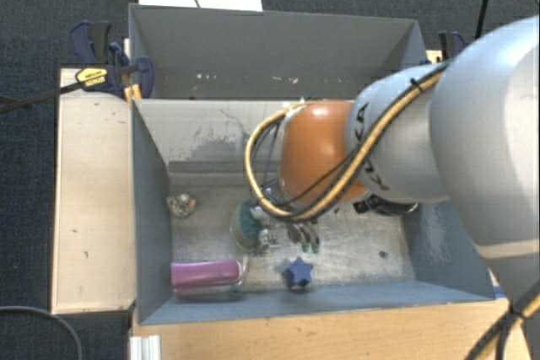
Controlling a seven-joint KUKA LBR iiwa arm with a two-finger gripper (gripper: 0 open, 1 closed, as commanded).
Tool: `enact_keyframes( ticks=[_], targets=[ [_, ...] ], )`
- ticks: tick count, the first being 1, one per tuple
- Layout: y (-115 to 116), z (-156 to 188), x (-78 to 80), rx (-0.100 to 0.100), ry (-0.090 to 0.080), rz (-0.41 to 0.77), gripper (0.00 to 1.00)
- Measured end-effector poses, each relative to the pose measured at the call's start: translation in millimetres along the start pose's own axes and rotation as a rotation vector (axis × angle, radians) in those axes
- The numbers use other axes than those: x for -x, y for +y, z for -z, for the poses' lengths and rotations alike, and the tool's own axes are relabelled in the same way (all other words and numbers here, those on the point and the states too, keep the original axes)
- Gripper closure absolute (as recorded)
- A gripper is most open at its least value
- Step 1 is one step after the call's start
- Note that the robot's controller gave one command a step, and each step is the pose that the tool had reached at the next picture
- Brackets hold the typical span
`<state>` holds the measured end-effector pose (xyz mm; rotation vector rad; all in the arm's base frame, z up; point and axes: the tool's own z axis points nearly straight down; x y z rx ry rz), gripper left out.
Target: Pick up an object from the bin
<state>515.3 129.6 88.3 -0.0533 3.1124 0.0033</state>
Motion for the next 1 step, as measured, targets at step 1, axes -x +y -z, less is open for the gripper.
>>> enact_keyframes(
  ticks=[1],
  targets=[
    [-79.3,130.1,-13.0,-0.001,0.021,0.200,1.00]
  ],
)
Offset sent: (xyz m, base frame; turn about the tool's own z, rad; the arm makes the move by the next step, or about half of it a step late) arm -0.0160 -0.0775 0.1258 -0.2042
